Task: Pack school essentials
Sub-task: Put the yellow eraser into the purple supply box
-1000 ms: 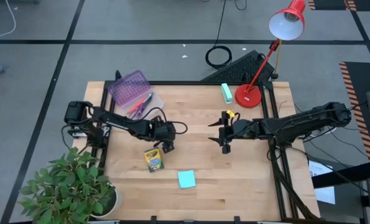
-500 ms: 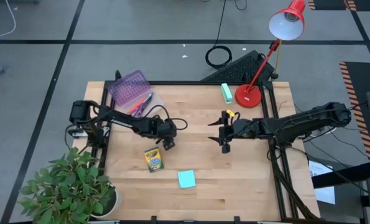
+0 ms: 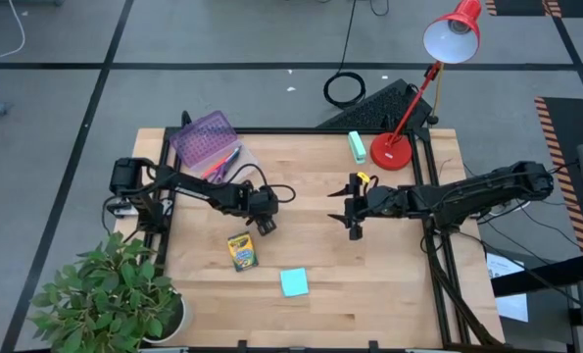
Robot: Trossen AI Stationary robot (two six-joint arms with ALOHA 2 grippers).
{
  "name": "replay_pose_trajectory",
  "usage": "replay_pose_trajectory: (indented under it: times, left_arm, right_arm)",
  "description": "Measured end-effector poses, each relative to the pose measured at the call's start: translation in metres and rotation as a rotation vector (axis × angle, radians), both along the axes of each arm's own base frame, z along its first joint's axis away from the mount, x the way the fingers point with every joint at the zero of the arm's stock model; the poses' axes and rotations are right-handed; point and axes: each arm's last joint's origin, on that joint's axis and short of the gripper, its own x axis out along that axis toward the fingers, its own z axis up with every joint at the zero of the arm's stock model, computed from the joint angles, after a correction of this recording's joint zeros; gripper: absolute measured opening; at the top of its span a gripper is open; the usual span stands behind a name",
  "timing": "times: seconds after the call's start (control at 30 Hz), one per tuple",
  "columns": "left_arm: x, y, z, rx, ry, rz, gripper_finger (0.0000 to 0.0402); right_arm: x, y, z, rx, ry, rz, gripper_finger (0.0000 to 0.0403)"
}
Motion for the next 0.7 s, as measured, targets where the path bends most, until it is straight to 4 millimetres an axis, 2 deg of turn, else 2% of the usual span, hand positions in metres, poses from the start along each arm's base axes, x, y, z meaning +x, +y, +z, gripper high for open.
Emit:
replay_pose_trajectory:
  times: [0.37,0.5,0.6,0.7]
  left_arm:
    - [0.000,-0.001,0.000,-0.025,0.002,-0.032,0.0169]
    - [0.001,-0.005,0.008,-0.059,-0.040,-0.101,0.0161]
    - [0.000,-0.012,0.022,-0.077,-0.091,-0.172,0.0155]
    - [-0.004,-0.018,0.032,-0.074,-0.113,-0.148,0.0154]
  right_arm:
    - [0.000,0.000,0.000,-0.002,0.003,0.001,0.0251]
    - [0.000,0.000,0.000,-0.002,0.003,0.001,0.0251]
    - [0.000,0.000,0.000,-0.002,0.003,0.002,0.0251]
    - [0.000,0.000,0.000,-0.002,0.004,0.001,0.0251]
